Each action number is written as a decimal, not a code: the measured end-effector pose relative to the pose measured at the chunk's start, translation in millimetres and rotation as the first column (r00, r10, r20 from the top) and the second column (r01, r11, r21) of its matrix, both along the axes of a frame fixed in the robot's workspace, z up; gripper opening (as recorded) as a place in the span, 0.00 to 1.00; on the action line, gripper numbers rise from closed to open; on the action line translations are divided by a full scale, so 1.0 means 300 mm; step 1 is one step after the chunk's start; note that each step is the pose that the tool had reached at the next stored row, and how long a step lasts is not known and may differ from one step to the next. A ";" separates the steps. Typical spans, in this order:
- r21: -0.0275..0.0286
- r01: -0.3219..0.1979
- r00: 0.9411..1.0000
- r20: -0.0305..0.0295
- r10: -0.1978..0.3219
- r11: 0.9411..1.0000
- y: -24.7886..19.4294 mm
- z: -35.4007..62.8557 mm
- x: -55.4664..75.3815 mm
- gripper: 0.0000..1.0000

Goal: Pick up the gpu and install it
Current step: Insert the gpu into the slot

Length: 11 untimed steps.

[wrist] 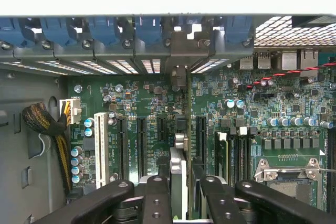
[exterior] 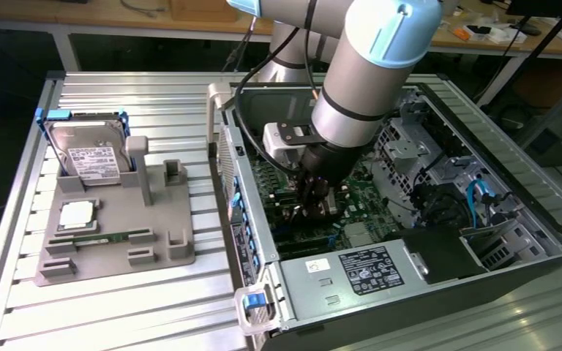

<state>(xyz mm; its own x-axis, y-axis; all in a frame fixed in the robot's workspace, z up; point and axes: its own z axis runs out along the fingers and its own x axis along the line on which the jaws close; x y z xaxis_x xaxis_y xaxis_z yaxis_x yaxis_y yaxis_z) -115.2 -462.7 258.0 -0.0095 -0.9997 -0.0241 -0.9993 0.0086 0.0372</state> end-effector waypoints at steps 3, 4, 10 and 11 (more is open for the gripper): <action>0.000 0.000 1.000 0.000 0.000 1.000 0.000 -0.019 0.000 0.27; 0.001 0.000 1.000 0.000 0.000 1.000 0.000 -0.015 0.000 0.27; 0.000 0.000 1.000 0.000 0.000 1.000 0.000 0.028 -0.001 0.27; 0.000 0.000 1.000 0.000 0.000 1.000 0.000 0.028 -0.001 0.27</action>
<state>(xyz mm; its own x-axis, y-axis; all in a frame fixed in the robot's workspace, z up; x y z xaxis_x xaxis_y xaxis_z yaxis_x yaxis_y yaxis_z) -115.6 -462.7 266.3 -0.0095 -0.9997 -0.0241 -0.9993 0.0086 0.0370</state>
